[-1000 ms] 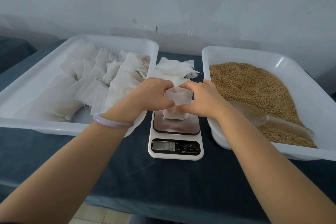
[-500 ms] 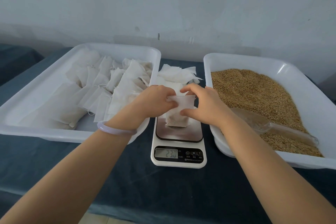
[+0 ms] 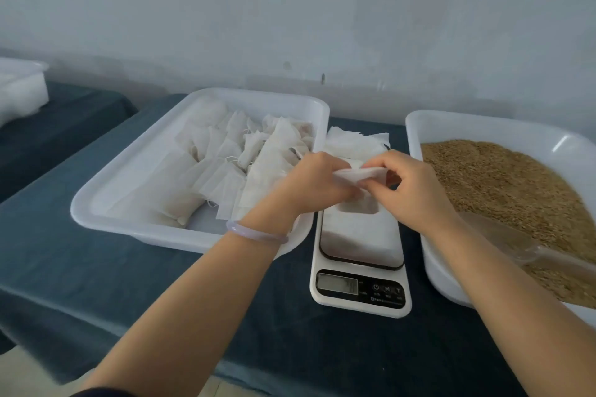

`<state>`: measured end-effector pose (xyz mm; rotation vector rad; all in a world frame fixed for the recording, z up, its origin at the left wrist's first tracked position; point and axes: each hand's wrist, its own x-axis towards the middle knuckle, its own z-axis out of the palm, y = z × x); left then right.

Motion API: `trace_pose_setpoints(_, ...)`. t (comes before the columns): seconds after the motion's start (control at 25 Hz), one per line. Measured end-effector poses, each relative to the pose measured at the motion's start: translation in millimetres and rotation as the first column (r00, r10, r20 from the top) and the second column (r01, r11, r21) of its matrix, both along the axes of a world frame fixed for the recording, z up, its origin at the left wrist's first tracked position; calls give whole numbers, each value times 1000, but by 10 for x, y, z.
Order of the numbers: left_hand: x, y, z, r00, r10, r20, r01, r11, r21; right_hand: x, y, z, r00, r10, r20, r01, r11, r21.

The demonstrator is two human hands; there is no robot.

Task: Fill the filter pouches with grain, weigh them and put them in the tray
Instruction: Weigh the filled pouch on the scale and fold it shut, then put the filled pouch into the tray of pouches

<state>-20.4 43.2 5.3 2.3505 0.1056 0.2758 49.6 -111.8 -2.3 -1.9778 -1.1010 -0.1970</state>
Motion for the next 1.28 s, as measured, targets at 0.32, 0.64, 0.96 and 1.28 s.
trace_pose_setpoints(0.32,-255,696,32,877,478,41,-365,721,-588,-240,616,61,998,38,-56,-42,996,-74)
trace_pose_setpoints(0.64,-137,749,-155,735,408,-541,-521,851,-67,-361,1207,68,977,187,101,-64,712,-699)
trace_pose_setpoints(0.96,-293,715,-104,598,215,-772,-220,970,99,-435,1284,78,954,262,147,-4,500,-866)
trace_pose_setpoints(1.28,-354,717,-197,509,234,-829,-1,962,272,-627,1500,-134,936,250,246,121,430,-895)
